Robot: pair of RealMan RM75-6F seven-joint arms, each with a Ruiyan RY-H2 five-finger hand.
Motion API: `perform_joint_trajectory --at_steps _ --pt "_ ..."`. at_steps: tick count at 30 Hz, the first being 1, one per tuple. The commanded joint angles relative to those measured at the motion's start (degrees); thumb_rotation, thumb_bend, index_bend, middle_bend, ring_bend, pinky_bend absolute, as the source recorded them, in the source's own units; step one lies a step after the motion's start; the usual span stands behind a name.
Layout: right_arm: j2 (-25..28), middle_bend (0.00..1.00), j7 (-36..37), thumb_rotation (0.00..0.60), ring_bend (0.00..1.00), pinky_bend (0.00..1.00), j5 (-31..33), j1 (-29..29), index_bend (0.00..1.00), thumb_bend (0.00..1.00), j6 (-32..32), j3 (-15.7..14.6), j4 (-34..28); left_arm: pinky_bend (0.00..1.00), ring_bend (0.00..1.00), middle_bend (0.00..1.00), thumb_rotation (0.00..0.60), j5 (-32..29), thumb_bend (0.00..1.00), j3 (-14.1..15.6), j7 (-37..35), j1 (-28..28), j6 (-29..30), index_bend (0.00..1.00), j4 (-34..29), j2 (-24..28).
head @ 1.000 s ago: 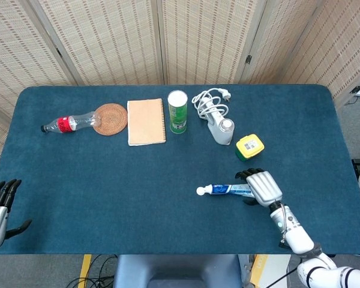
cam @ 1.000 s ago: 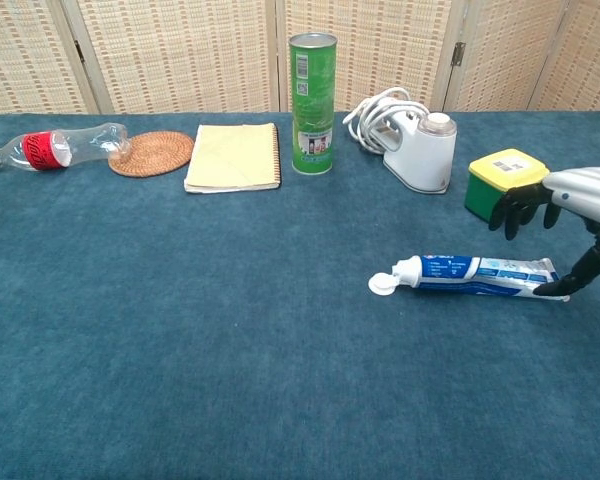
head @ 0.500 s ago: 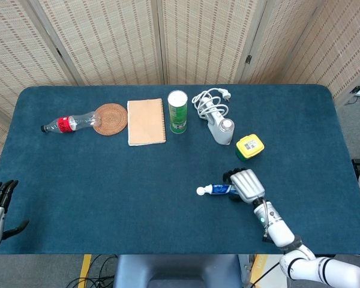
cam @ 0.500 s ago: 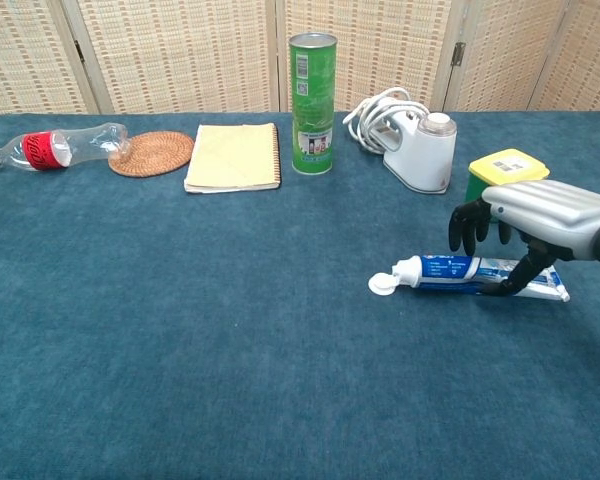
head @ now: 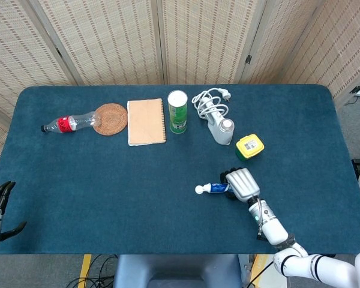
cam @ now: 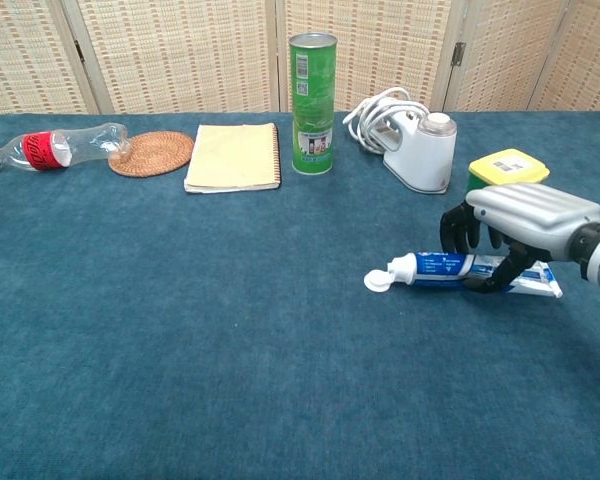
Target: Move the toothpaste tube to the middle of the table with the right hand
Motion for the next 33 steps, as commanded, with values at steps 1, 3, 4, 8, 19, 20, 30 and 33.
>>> perform_joint_trajectory --at_steps 1,3,4,8,19,20,30,33 --pt "-0.21 0.55 -0.09 0.6 0.43 0.47 0.42 0.12 0.51 0.3 -0.11 -0.08 0.32 0.19 0.08 0.12 0.6 0.0 0.2 0.04 0.0 0.04 -0.05 0.07 0.09 -0.04" --pt "-0.41 0.57 -0.1 0.6 0.45 0.49 0.66 0.29 0.53 0.32 -0.29 -0.16 0.7 0.19 0.08 0.12 0.6 -0.06 0.2 0.0 -0.01 0.01 -0.15 0.07 0.2 -0.1" --pt "-0.5 0.58 -0.04 0.6 0.46 0.5 0.79 0.41 0.54 0.34 -0.43 -0.18 0.83 0.19 0.08 0.12 0.6 -0.14 0.2 -0.06 0.01 -0.03 -0.22 0.07 0.25 -0.15" --pt "-0.35 0.61 1.02 0.6 0.5 0.56 0.44 0.75 0.58 0.46 -0.05 0.08 0.26 0.19 0.08 0.12 0.6 -0.01 0.2 -0.36 -0.12 -0.47 -0.52 0.07 0.41 -0.26" --pt "4.79 0.67 11.12 0.6 0.56 0.63 -3.96 2.27 0.66 0.69 1.53 1.92 -7.94 0.19 0.08 0.12 0.6 -1.37 0.2 -4.06 -10.5 -5.23 -5.52 0.09 -0.55 1.09" --pt "5.23 0.68 13.02 0.6 0.57 0.64 -4.4 2.44 0.66 0.7 1.58 2.14 -8.92 0.19 0.08 0.12 0.6 -1.82 0.2 -4.63 -12.23 -5.95 -6.47 0.09 -0.76 1.29" --pt "5.77 0.68 27.7 0.6 0.58 0.64 -10.36 4.37 0.67 0.7 2.14 1.56 -11.17 0.2 0.09 0.12 0.6 -5.45 0.2 -8.27 -26.64 -11.53 -15.31 0.1 -3.03 2.96" --pt "5.1 0.68 30.86 0.6 0.58 0.64 -12.08 5.08 0.67 0.7 2.79 1.32 -10.97 0.2 0.09 0.12 0.6 -4.98 0.2 -8.76 -30.29 -12.95 -16.92 0.1 -4.28 3.1"
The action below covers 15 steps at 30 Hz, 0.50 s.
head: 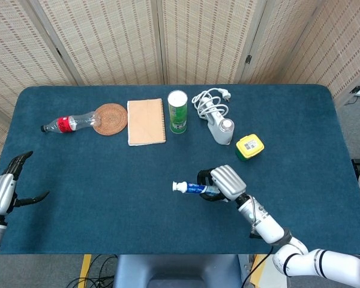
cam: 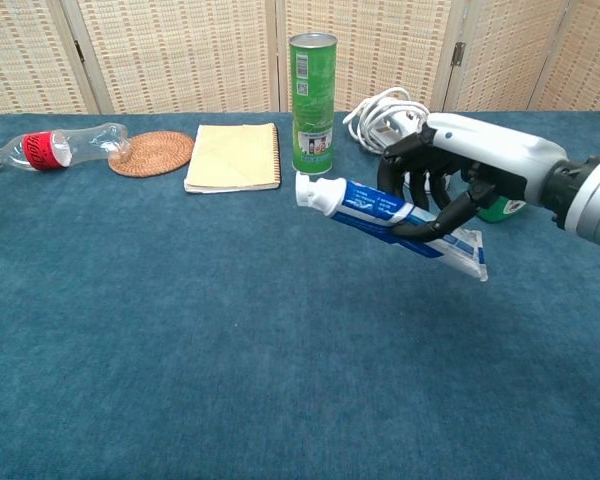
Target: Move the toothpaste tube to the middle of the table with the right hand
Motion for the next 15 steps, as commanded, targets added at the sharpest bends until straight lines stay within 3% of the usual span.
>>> perform_joint_trajectory --at_steps 1,11,13,15 --pt "-0.76 0.68 3.78 0.6 0.58 0.64 -2.83 1.26 0.67 0.7 1.09 -0.37 0.01 0.2 0.09 0.12 0.6 0.53 0.2 -0.91 -4.86 -2.08 -2.29 0.1 -1.79 0.61" --pt "-4.85 0.68 9.13 0.6 0.58 0.64 -4.89 3.45 0.68 0.7 3.58 0.14 1.42 0.2 0.09 0.12 0.594 1.84 0.14 -2.84 -19.56 -6.24 -5.69 0.1 -5.15 0.9" --pt "-6.02 0.68 10.2 0.6 0.58 0.64 -4.95 3.8 0.68 0.7 3.89 0.2 2.07 0.2 0.09 0.12 0.557 2.0 0.12 -3.01 -21.17 -6.71 -5.8 0.1 -5.55 0.62" --pt "-7.31 0.68 11.2 0.6 0.58 0.64 -5.13 4.28 0.68 0.7 4.24 0.29 3.11 0.2 0.09 0.12 0.477 2.09 0.11 -3.14 -22.45 -7.07 -5.6 0.1 -5.74 0.05"
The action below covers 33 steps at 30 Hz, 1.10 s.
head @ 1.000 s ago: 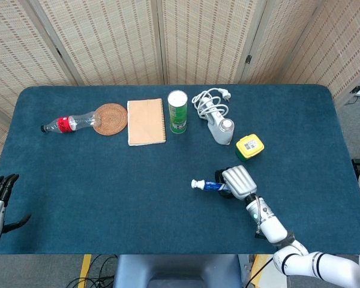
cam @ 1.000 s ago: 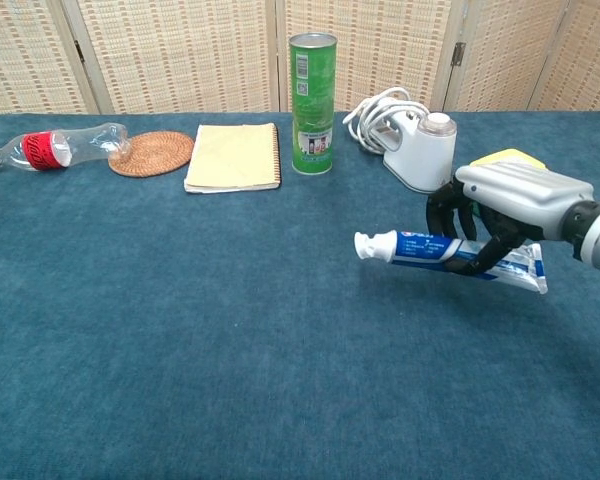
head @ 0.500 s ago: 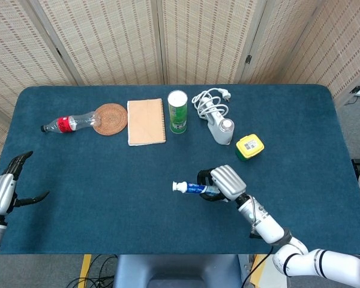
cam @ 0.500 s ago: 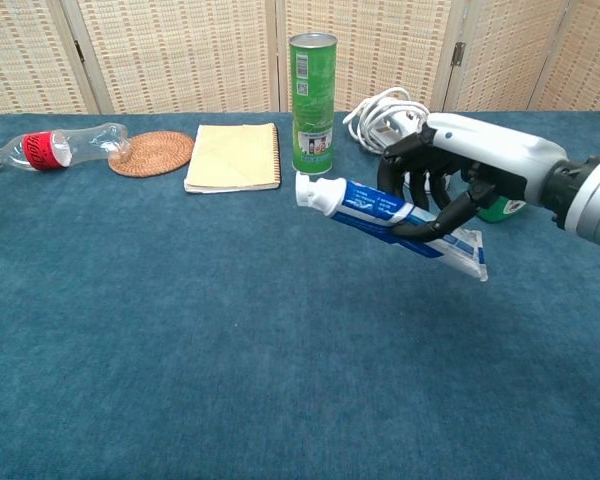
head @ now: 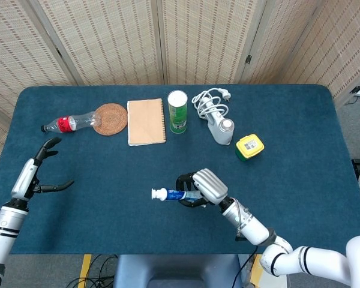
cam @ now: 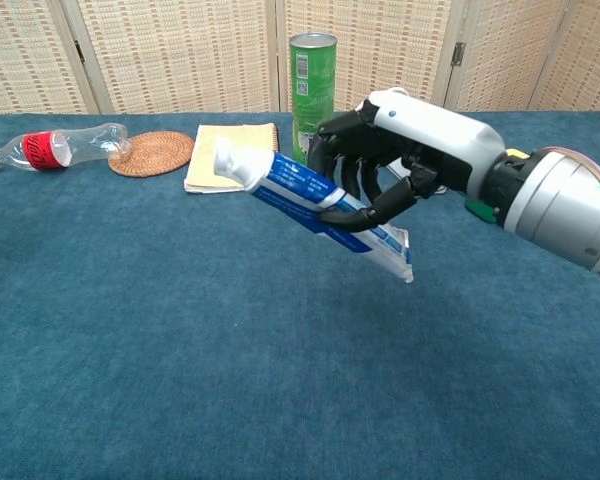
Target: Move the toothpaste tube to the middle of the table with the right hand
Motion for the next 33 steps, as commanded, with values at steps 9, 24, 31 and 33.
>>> perform_joint_trajectory --at_steps 9,24,31,33 --pt "-6.59 0.69 1.73 0.6 0.59 0.64 0.91 2.79 0.68 0.7 1.15 1.71 4.09 0.2 0.09 0.12 0.175 -0.35 0.07 -0.24 -7.65 -1.95 -1.04 0.08 -2.3 -2.35" --pt "-14.31 0.69 -5.85 0.6 0.59 0.64 8.03 8.25 0.69 0.7 -2.79 7.31 5.04 0.19 0.03 0.05 0.05 -0.17 0.03 -0.46 0.81 -4.68 1.02 0.0 -3.46 -8.98" --pt "-16.05 0.7 -10.88 0.6 0.59 0.64 12.92 10.99 0.69 0.7 -6.06 9.98 3.57 0.18 0.02 0.05 0.046 1.48 0.03 -0.25 6.58 -6.03 2.54 0.0 -1.84 -11.59" --pt "-16.25 0.7 -12.19 0.6 0.59 0.64 14.31 11.61 0.69 0.7 -6.86 10.64 3.13 0.18 0.02 0.04 0.046 1.95 0.03 -0.19 7.52 -6.31 2.95 0.0 -1.47 -12.1"
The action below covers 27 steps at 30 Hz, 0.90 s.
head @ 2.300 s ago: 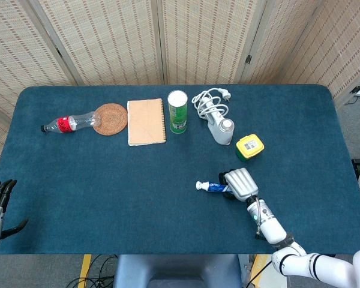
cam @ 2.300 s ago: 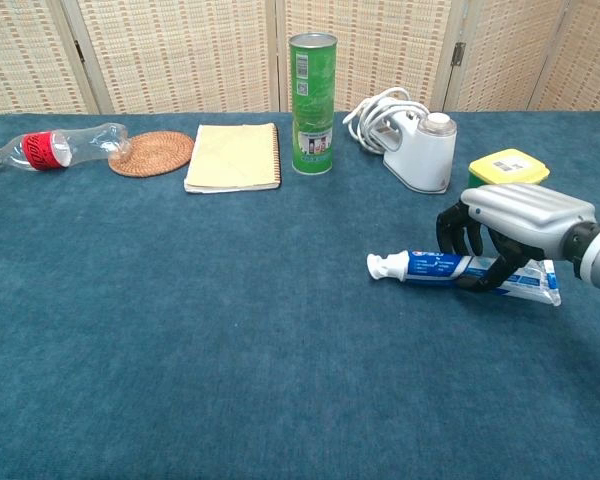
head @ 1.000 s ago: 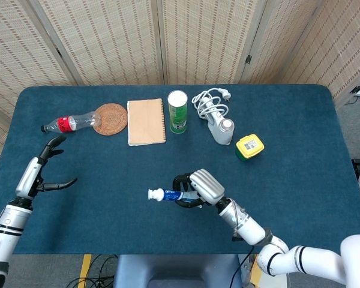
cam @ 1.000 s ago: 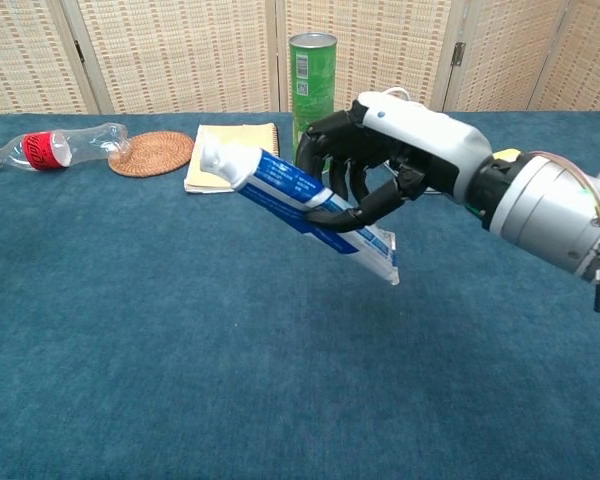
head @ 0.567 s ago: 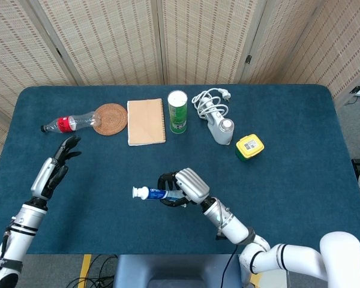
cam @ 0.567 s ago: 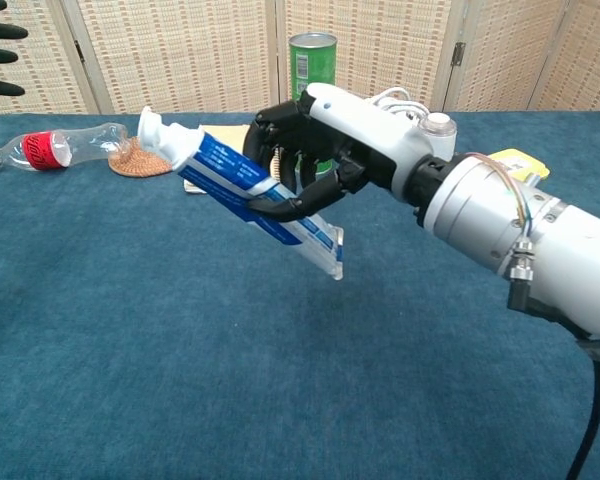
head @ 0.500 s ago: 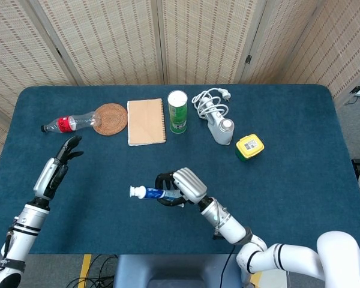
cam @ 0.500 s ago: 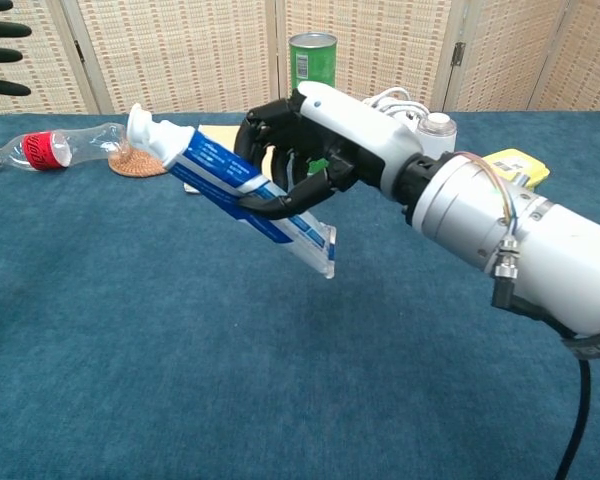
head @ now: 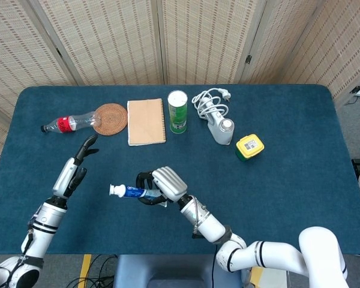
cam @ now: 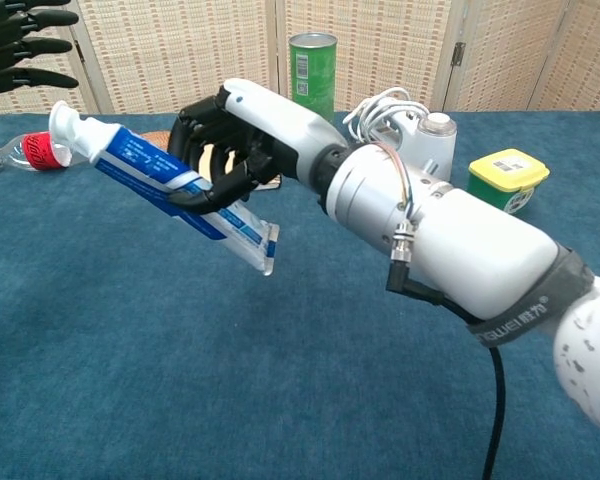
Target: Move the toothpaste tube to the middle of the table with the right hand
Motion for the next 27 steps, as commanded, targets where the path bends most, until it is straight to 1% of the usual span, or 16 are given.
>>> perform_joint_trajectory --at_steps 1,7,16,22,27 --pt "-0.62 0.7 -2.43 0.6 0.59 0.64 2.96 1.39 0.69 0.7 -1.81 1.55 -1.17 0.18 0.02 0.04 0.046 1.16 0.02 0.25 1.67 -0.7 0.84 0.0 0.92 -1.1" --pt "-0.73 0.7 -4.78 0.6 0.59 0.64 7.17 2.77 0.7 0.7 -3.74 3.17 -2.76 0.18 0.02 0.04 0.047 3.0 0.02 0.79 3.95 -1.73 1.61 0.0 2.24 -2.25" --pt "-0.93 0.7 -7.4 0.6 0.59 0.64 10.94 4.26 0.7 0.7 -4.92 4.14 -3.48 0.18 0.02 0.03 0.047 5.28 0.02 1.45 5.06 -3.54 1.53 0.0 3.67 -2.48" --pt "-1.65 0.7 -7.71 0.6 0.59 0.64 11.56 4.91 0.7 0.7 -4.0 4.81 -3.04 0.18 0.02 0.0 0.049 6.81 0.02 2.22 5.56 -4.36 2.36 0.0 5.0 -3.28" --pt "-1.87 0.7 -7.16 0.6 0.59 0.64 11.65 5.02 0.7 0.7 -3.67 4.79 -2.52 0.18 0.0 0.0 0.047 6.65 0.02 2.26 5.48 -4.75 2.8 0.0 5.06 -3.57"
